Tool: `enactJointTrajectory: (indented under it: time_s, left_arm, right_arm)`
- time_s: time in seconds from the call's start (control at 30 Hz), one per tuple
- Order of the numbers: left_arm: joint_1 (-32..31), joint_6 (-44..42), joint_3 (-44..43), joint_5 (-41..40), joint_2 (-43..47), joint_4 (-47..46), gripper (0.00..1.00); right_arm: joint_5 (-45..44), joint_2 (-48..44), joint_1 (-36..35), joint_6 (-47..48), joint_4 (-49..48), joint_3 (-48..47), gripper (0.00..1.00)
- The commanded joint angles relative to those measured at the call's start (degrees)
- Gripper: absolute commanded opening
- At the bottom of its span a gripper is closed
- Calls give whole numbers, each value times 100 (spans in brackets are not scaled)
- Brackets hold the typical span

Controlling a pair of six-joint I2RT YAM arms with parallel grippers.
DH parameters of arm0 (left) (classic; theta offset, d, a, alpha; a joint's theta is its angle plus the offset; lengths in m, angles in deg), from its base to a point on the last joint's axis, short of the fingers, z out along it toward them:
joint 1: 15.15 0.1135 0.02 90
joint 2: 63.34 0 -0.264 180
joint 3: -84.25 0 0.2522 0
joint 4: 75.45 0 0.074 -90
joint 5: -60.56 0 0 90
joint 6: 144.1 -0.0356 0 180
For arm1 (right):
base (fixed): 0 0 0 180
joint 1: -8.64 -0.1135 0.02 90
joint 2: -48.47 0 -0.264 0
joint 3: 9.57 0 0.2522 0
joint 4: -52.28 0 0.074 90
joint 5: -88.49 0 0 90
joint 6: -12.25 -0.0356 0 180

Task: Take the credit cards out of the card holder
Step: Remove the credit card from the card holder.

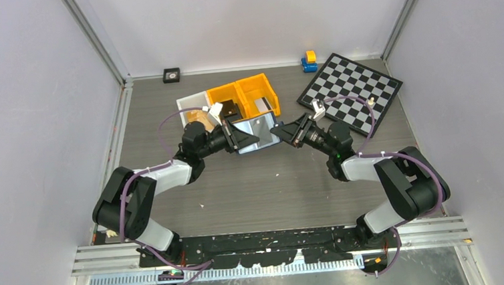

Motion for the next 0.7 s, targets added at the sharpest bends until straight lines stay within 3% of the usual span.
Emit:
enactJointTrajectory:
  time_s: [0.0,0.1,0.23,0.37,0.5,0.67]
  left_arm:
    - [45,-142,-119,-8,117,-44,0]
    - [47,-137,-117,-13,113,-45,0]
    - [47,-146,-129,8,90,-35,0]
    - [47,-121,-161,34,-17,-44,0]
    - [47,-112,-169,30,-58,-44,0]
    - [47,-140,-178,13,-36,7,0]
  right_arm:
    - [107,-182,43,-244,-915,-36,29]
    - [129,-173,51,-307,-1004,-30,23]
    - [163,-135,60,-429,-1249,-9,31]
    - [189,-120,64,-499,-1392,0,27]
    - [225,-103,68,-570,-1441,-25,8]
    - [264,-74,71,-571,-1461,-56,1]
